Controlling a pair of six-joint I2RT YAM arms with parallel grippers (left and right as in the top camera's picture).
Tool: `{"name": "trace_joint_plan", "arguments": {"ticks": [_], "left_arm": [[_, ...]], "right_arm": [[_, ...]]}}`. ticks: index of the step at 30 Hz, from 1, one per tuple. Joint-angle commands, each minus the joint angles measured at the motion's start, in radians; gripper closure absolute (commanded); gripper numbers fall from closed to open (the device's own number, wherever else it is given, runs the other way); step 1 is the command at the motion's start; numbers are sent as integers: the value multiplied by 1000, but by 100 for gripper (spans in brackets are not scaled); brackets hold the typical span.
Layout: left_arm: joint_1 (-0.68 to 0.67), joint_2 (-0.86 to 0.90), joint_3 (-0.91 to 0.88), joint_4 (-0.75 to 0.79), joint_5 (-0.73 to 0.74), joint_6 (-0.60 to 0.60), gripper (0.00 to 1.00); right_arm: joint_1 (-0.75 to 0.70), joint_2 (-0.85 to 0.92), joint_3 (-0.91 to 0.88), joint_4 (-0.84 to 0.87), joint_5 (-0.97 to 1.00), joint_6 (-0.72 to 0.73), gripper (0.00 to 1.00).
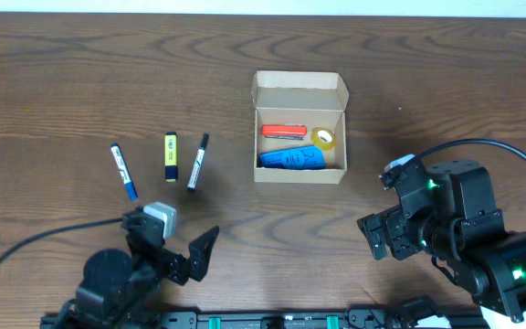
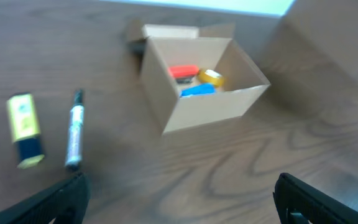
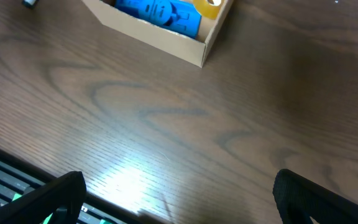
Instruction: Pack container
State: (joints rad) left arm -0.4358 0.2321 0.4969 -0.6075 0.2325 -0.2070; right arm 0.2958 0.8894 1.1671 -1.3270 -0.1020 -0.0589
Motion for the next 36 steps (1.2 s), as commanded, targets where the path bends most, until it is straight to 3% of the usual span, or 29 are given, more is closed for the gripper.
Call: {"name": "trace_joint_plan", "arguments": {"ticks": [1,9,14,23,30,36], "left_arm": [[-1,146,145,-69,-143,-2,5],[0,524,439,-220,-322,-3,5],[-1,730,562,-183,-333,92,5],[26,918,566,-82,-389,87,5],[213,1058,566,-60,-308,55,5],[299,1177,566,-3,-230,139,5]], "right_arm": [[-7,-1,-6,-1,-7,-2,1],[-7,-1,-6,-1,-6,-2,1],[-7,-1,-6,-1,-7,-2,1],[-7,-1,-6,-1,-7,-2,1],[-7,-1,-6,-1,-7,-2,1],[-7,-1,-6,-1,-6,-2,1]]}}
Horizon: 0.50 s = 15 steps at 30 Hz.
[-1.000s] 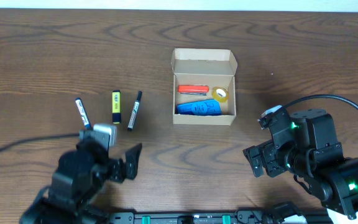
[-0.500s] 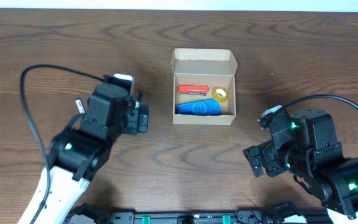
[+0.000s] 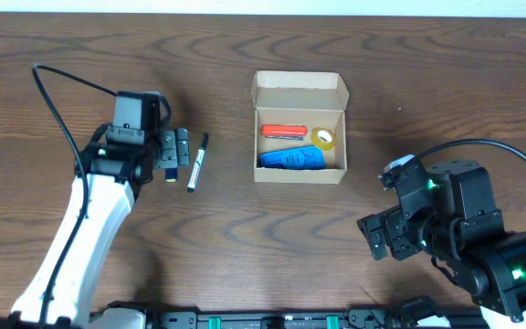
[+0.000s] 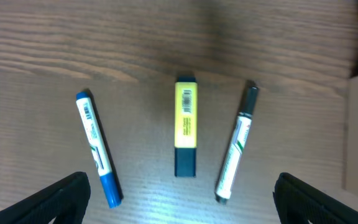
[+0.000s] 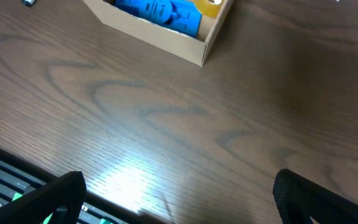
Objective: Pack container
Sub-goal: 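Move the left gripper down onto the yellow highlighter and grasp it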
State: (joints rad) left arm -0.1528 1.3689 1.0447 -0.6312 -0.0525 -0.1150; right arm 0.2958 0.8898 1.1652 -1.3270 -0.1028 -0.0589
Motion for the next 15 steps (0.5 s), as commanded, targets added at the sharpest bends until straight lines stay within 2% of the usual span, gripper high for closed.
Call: {"name": "trace_joint_plan", "arguments": {"ticks": [1,15], "left_arm": [[16,54,18,32,55,50,5],[18,312,18,137,45,71,4]], "right_arm": [[-7,-2,-4,-1,-6,-2,1],[-7,-2,-4,-1,-6,-2,1]]}}
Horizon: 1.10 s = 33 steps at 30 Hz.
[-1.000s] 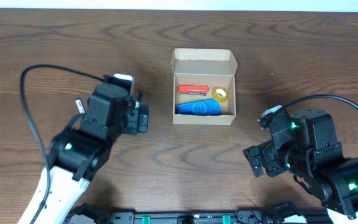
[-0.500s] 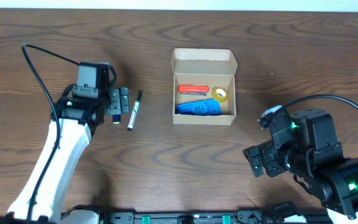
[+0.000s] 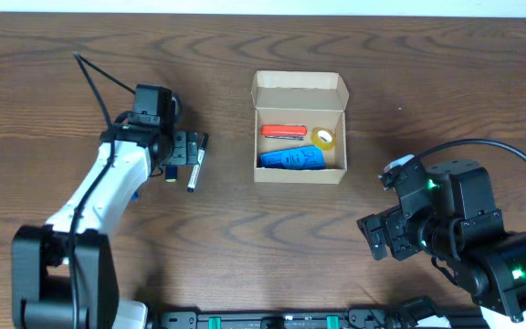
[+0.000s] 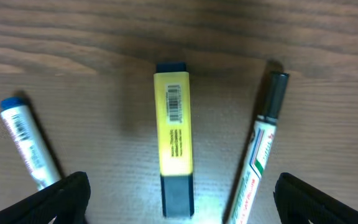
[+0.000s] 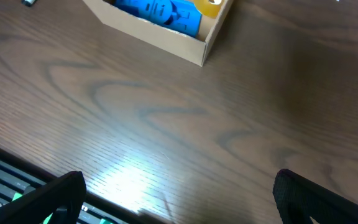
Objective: Pack container
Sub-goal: 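Move the left gripper down onto the yellow highlighter and grasp it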
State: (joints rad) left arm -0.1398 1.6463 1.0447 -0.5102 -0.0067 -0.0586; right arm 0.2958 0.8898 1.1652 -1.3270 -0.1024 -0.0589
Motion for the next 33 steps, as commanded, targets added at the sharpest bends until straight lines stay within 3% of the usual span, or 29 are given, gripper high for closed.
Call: {"name": "trace_joint_plan", "arguments": {"ticks": [1,15,16,26,33], "left_arm": [[5,48,18,24,0,14,4],[68,179,18,81,85,14,0],[68,180,18,81,85,14,7],[69,214,18,80,85,14,31],[69,214,18,80,84,14,58]], "right_arm": [[-7,-2,-4,-1,-6,-2,1],[-7,-2,-4,-1,-6,-2,1],[-7,-2,-4,-1,-6,-2,1],[-7,-2,-4,-1,-6,-2,1],[-7,-2,-4,-1,-6,-2,1]]}}
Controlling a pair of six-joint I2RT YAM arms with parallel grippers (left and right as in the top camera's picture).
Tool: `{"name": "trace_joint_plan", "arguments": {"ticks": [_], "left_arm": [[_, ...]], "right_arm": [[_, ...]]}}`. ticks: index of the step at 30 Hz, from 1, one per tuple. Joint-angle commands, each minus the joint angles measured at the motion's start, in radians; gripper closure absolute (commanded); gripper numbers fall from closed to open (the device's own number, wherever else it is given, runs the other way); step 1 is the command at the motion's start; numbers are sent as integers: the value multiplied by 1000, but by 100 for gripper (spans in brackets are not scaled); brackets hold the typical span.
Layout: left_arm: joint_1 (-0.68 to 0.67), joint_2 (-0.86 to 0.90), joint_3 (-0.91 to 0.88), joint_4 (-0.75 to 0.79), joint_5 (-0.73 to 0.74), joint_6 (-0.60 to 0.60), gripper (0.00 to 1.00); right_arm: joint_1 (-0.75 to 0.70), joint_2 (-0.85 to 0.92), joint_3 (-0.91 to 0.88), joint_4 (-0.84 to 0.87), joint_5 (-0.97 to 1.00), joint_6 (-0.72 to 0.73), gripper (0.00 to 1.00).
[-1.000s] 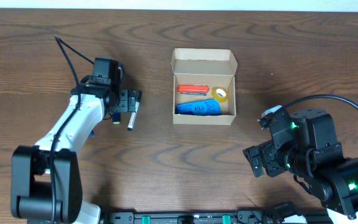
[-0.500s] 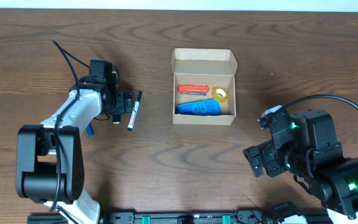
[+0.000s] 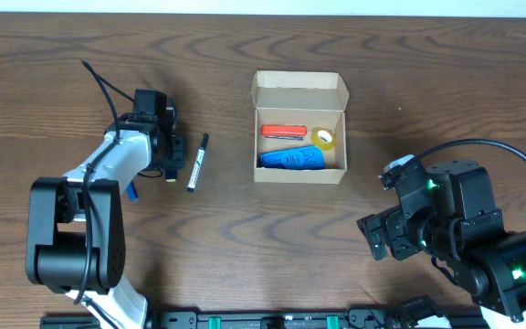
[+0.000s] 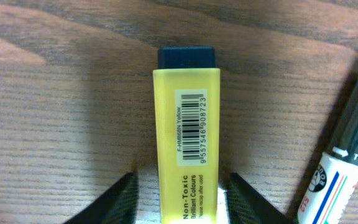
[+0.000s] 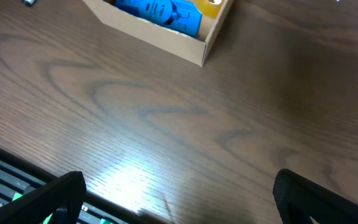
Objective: Pack container
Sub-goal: 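Move the left gripper down onto the yellow highlighter and grasp it, then carry the highlighter with the left gripper over the box and lower it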
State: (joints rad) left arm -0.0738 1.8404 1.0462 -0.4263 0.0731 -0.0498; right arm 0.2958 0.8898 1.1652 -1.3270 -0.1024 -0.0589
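The yellow highlighter (image 4: 188, 134) with a dark blue cap lies flat on the table. My left gripper (image 4: 185, 202) is low over it and open, one finger (image 4: 114, 202) on each side with a thin gap to the body. In the overhead view the arm covers most of the highlighter (image 3: 169, 174). The open cardboard box (image 3: 299, 83) holds a red item (image 3: 285, 130), a yellow tape roll (image 3: 324, 138) and a blue item (image 3: 290, 158). My right gripper (image 5: 179, 205) hangs open and empty over bare table near the front right, short of the box (image 5: 204, 51).
A black-capped white marker (image 3: 196, 162) lies just right of the highlighter, close to the left gripper's right finger, and shows as the marker (image 4: 347, 149) in the wrist view. A blue marker (image 3: 132, 191) pokes out left of the arm. The left arm's cable (image 3: 108, 91) loops above.
My left gripper has come down closer over the yellow highlighter, and its fingers now stand narrow on both sides of it. The right arm, the box and the markers are unchanged.
My left arm was folded at the front left, open, looking toward the box. Then it was high above the three pens, then lower and centred on the highlighter, and now straddles it at table level. The right arm stayed still throughout.
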Motion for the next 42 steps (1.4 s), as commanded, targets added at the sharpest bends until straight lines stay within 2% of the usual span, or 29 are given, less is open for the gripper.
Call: {"name": "trace_joint_plan", "arguments": {"ticks": [1,10,14,21,24,27,36,42], "left_arm": [[3,20,16,-4,5,5,60],[2,20,17,-6,6,-7,81],[2,18,27,-16,7,-37,94],[1,-40,146,-127,6,4,94],[-5,-90,223,-175,11,71,94],[-23,-141,276,-191,91,190,94],[-164,-218,319,-134,352,657,94],[-300,-212,319,-110,365,870,94]], "right_arm": [[-7,-2,-4,-1,-6,-2,1],[-7,-2,-4,-1,-6,-2,1],[-7,-2,-4,-1,-6,-2,1],[-7,-2,-4,-1,-6,-2,1],[-7,-2,-4,-1,-6,-2,1],[-7,-2,-4,-1,-6,-2,1],[-7,-2,-4,-1,-6,-2,1],[-7,-2,-4,-1,-6,-2,1]]}}
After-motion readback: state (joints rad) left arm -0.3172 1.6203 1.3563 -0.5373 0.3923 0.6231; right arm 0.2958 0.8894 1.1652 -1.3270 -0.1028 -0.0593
